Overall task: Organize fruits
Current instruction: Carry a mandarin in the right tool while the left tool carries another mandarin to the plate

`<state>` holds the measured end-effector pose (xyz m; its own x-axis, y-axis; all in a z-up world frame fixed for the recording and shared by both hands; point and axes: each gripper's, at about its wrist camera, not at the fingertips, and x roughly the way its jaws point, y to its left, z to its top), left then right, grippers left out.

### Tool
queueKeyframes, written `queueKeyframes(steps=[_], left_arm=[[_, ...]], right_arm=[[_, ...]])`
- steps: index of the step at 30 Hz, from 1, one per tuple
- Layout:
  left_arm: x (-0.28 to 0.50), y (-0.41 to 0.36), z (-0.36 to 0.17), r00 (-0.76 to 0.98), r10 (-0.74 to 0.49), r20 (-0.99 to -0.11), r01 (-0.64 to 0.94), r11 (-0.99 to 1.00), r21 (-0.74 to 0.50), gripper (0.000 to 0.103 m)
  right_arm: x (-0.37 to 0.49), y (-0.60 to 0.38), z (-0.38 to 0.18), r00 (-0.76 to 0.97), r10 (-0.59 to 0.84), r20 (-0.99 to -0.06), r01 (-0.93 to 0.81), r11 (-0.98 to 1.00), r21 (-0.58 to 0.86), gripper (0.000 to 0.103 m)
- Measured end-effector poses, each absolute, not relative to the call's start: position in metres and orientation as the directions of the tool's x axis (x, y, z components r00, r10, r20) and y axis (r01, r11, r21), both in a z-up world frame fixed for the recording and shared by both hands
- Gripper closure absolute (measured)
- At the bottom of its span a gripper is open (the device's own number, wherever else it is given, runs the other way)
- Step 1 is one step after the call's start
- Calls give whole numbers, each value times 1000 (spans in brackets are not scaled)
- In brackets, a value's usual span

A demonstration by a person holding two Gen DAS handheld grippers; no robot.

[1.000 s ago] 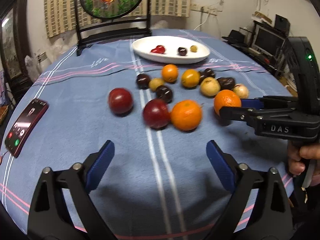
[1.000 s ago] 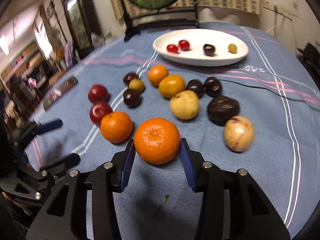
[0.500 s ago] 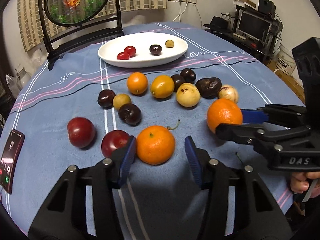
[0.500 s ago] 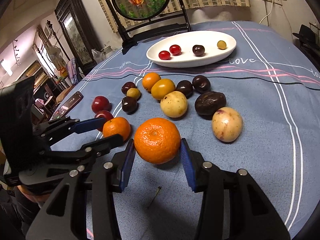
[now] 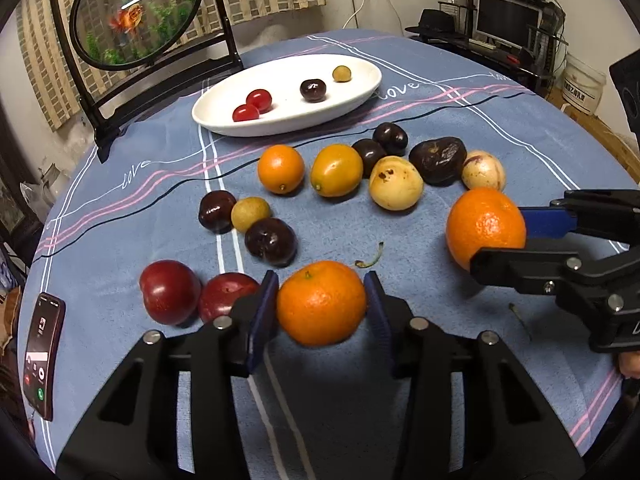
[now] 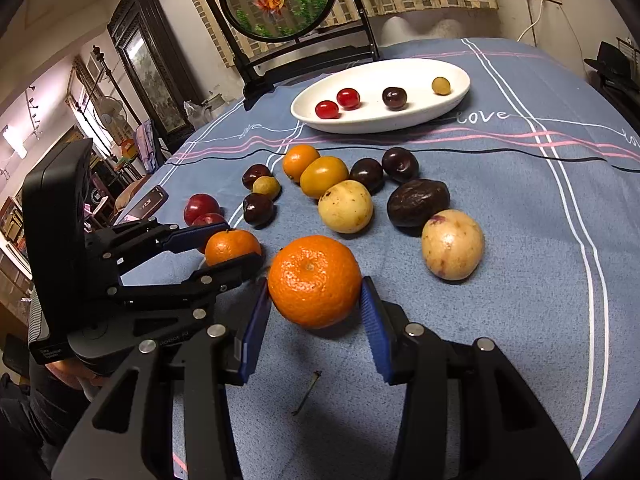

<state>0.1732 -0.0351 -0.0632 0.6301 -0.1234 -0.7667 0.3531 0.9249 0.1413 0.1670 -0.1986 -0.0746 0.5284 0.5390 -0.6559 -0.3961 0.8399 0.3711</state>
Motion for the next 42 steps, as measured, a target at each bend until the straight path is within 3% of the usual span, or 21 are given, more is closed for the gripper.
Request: queueKeyframes(steps=[7, 15, 21, 33, 36, 38, 40, 42], left_arm=[[169, -29, -60, 626, -150, -765, 337, 937, 91, 60], [180, -18, -25, 643, -270, -716, 343, 938, -46, 60], [246, -25, 6, 678, -243, -694, 316, 948, -24, 60], [383, -50, -9, 605, -161, -780, 273, 962, 14, 59], [393, -51, -15, 591, -120, -797, 254, 966, 42, 54], [389, -48, -8, 639, -59, -767, 207, 973, 98, 27], [378, -43, 2, 683, -52, -729, 192, 975, 110, 17], [360, -39, 12, 699, -45, -713, 183, 976, 118, 17]], right_arm=[[167, -200, -78, 519, 544, -660, -392, 837, 382, 58], [172, -203, -53, 576, 527, -625, -418, 847, 329, 58], [244, -212, -19, 662, 471, -583, -386, 881, 273, 58], [381, -205, -43, 618, 408, -672, -325, 911, 254, 57], [389, -200, -45, 609, 398, -686, -334, 913, 234, 50], [385, -203, -38, 638, 385, -667, -326, 920, 220, 47], [374, -209, -24, 663, 396, -635, -334, 916, 222, 43], [359, -215, -9, 699, 393, -597, -329, 919, 219, 43]])
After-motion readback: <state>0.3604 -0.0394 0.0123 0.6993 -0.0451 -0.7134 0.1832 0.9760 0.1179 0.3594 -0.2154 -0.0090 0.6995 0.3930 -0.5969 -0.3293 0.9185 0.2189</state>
